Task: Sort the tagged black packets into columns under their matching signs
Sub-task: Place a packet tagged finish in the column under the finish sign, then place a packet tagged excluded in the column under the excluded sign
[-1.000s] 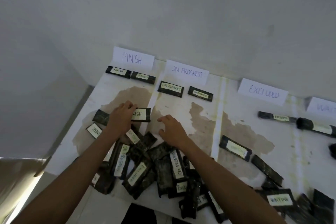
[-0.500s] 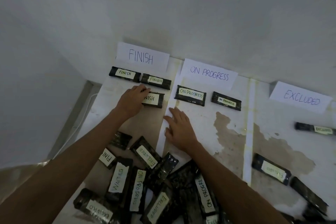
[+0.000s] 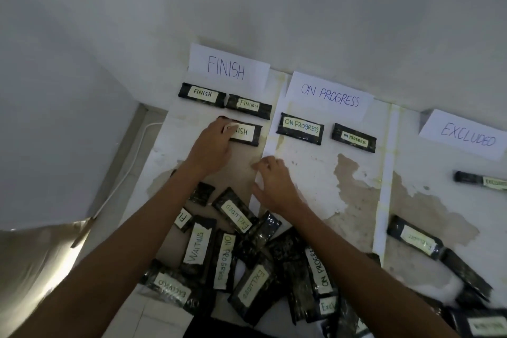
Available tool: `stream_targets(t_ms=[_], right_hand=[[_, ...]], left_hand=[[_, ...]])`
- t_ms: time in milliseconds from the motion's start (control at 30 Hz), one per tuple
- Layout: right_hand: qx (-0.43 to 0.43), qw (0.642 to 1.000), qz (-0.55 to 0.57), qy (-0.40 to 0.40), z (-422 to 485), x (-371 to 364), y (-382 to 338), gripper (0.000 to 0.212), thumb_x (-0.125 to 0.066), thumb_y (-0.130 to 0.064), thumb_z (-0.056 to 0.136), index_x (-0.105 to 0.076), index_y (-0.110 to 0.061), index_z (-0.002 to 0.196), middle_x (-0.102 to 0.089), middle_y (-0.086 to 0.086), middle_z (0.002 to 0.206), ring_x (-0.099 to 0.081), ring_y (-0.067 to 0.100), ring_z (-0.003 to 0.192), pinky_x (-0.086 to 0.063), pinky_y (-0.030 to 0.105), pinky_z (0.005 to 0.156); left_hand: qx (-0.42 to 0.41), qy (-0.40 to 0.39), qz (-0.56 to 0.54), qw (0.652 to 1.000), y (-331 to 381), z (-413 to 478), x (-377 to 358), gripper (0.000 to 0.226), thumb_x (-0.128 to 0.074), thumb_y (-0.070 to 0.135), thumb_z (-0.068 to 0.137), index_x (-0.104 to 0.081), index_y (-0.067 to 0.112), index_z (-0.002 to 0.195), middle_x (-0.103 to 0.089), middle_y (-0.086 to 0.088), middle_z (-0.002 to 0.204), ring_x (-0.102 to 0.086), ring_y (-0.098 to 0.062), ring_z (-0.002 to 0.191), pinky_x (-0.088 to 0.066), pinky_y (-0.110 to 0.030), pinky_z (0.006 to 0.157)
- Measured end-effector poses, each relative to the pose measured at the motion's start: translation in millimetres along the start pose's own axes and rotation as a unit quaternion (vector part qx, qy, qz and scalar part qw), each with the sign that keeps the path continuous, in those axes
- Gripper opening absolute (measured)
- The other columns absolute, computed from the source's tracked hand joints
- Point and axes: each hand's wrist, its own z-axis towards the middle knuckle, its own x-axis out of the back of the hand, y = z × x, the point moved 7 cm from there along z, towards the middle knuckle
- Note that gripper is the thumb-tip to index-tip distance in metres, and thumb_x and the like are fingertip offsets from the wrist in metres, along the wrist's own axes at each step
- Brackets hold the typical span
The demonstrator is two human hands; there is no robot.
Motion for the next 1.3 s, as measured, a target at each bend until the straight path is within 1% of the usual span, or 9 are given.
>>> stream_targets(t_ms=[133,300,367,500,667,767,867,1133,1300], right_hand=[[-0.019,0.991,0.004,-0.131,-13.8,-27.7,-32.4,0.072,-0.071,-0.041,0.075,-0.041,-0.007,0.132,-0.045,0.016,0.124,-0.048,0.032,0.107,-0.048,0.04,0.085],[-0.067,0.986,-0.038,-0.146,-23.0,-52.8,-48.6,0.08,-0.074,-0.044,0.072,-0.033,-0.012,0.133,-0.043,0.014,0.122,-0.05,0.034,0.103,-0.05,0.044,0.079],[-0.097,0.983,0.006,-0.157,-20.9,-51.3,-47.7,0.071,-0.074,-0.039,0.073,-0.039,-0.012,0.129,-0.047,0.014,0.118,-0.053,0.035,0.099,-0.051,0.044,0.079],[-0.157,0.964,0.15,-0.154,-16.6,-24.7,-35.7,0.021,-0.069,-0.015,0.075,-0.059,-0.008,0.092,-0.063,0.013,0.096,-0.061,0.027,0.087,-0.053,0.038,0.075],[-0.254,0.908,0.33,-0.037,-26.9,15.2,-3.4,0.028,-0.07,-0.011,0.078,-0.05,-0.014,0.098,-0.066,0.006,0.094,-0.064,0.018,0.08,-0.057,0.035,0.073],[-0.293,0.854,0.43,-0.005,-39.7,25.3,11.6,0.034,-0.068,-0.008,0.081,-0.048,-0.01,0.108,-0.064,0.015,0.103,-0.066,0.02,0.073,-0.059,0.028,0.062],[-0.312,0.823,0.474,0.005,-55.8,28.2,21.4,0.035,-0.068,-0.007,0.082,-0.048,-0.007,0.111,-0.065,0.016,0.099,-0.066,0.017,0.068,-0.059,0.027,0.063],[-0.324,0.798,0.506,0.047,-101.6,48.0,53.6,0.029,-0.065,-0.007,0.085,-0.05,-0.007,0.109,-0.065,0.015,0.102,-0.068,0.017,0.071,-0.059,0.028,0.069],[-0.329,0.786,0.518,0.074,-134.7,73.1,86.4,0.024,-0.064,-0.007,0.086,-0.052,-0.007,0.106,-0.067,0.016,0.099,-0.069,0.019,0.067,-0.057,0.024,0.063]], left_hand=[[0.068,0.022,-0.083,0.994,7.2,-53.3,-2.2,0.052,-0.053,0.018,0.08,-0.049,-0.003,0.126,-0.047,-0.028,0.127,-0.045,-0.043,0.116,-0.04,-0.051,0.097],[0.135,0.038,-0.136,0.981,4.3,-98.8,-20.3,0.043,-0.055,0.017,0.081,-0.056,0.003,0.122,-0.052,-0.022,0.122,-0.047,-0.037,0.113,-0.042,-0.047,0.097],[0.156,0.052,-0.159,0.973,5.3,-108.1,-19.9,0.038,-0.055,0.012,0.084,-0.057,0.003,0.121,-0.052,-0.021,0.122,-0.046,-0.036,0.115,-0.036,-0.037,0.1],[0.179,0.09,-0.189,0.961,13.5,-115.7,-10.4,0.038,-0.06,0.002,0.084,-0.056,0.004,0.122,-0.05,-0.017,0.123,-0.042,-0.031,0.118,-0.029,-0.027,0.097],[0.212,0.055,-0.234,0.947,31.0,-116.1,-15.0,0.045,-0.059,0.014,0.084,-0.05,0.01,0.128,-0.046,-0.011,0.128,-0.042,-0.025,0.118,-0.038,-0.033,0.097],[0.206,0.007,-0.212,0.955,49.8,-113.2,-28.5,0.055,-0.064,0.029,0.076,-0.049,0.013,0.126,-0.049,-0.009,0.122,-0.047,-0.025,0.112,-0.04,-0.032,0.09],[0.18,-0.003,-0.219,0.959,66.1,-113.7,-35.1,0.059,-0.071,0.029,0.073,-0.048,0.015,0.125,-0.049,-0.007,0.117,-0.049,-0.023,0.107,-0.044,-0.035,0.089],[0.064,-0.01,-0.196,0.978,119.3,-97.5,-40.2,0.061,-0.068,0.019,0.08,-0.04,0.009,0.133,-0.044,-0.004,0.12,-0.046,-0.011,0.101,-0.041,-0.021,0.082],[-0.004,-0.004,-0.132,0.991,159.3,-78.9,-44.3,0.063,-0.068,0.023,0.073,-0.046,0.015,0.131,-0.051,-0.003,0.121,-0.05,-0.021,0.108,-0.048,-0.035,0.088]])
